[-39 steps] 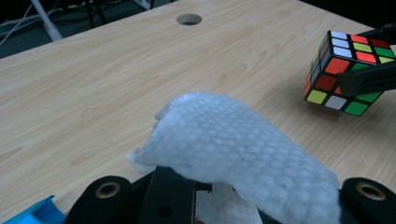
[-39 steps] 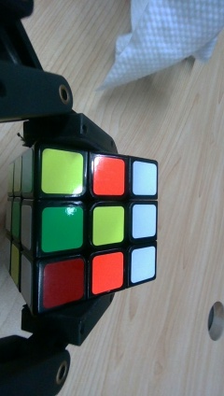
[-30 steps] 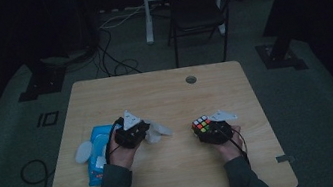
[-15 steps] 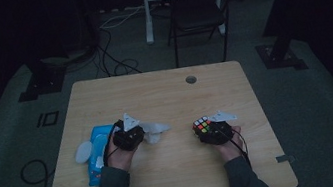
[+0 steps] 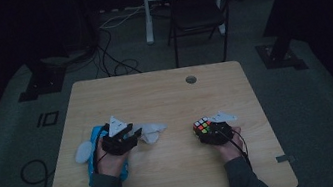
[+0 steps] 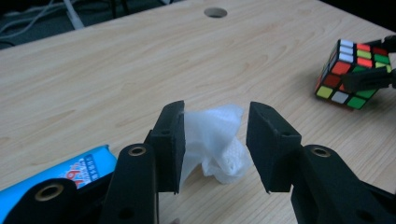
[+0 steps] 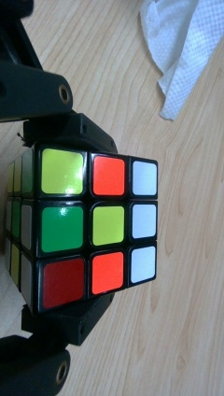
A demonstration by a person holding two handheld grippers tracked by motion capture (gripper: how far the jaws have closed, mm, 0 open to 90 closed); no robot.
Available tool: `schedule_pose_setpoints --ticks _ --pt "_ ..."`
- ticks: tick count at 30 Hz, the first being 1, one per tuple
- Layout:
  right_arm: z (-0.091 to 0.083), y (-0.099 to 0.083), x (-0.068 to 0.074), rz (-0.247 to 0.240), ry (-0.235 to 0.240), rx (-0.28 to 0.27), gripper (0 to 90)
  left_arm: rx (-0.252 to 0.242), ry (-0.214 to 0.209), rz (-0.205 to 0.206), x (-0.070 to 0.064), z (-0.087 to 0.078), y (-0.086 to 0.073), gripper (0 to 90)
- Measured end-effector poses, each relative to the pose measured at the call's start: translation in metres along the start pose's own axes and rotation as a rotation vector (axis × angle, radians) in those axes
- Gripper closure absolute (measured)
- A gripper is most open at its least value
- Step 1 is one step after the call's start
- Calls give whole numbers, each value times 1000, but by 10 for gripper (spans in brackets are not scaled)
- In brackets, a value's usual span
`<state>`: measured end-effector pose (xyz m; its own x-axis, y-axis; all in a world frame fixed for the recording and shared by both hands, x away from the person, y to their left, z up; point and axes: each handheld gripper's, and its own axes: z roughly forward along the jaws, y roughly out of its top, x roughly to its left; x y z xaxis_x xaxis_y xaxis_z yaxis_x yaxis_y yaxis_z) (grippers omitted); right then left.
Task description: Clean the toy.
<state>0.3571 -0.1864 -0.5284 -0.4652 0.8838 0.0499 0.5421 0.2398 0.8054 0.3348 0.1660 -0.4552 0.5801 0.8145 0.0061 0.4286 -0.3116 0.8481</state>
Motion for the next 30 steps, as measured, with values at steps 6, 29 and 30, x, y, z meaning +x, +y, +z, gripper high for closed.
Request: schedule_pose_setpoints --ticks 6,29,30 --pt "2 -2 0 -3 -4 5 337 -45 8 4 0 -10 3 580" --pt "5 -2 2 -43 3 16 166 -53 -4 -2 -1 -6 3 572" --pt "5 -2 2 -43 3 16 166 -53 -4 -2 -1 -6 3 572"
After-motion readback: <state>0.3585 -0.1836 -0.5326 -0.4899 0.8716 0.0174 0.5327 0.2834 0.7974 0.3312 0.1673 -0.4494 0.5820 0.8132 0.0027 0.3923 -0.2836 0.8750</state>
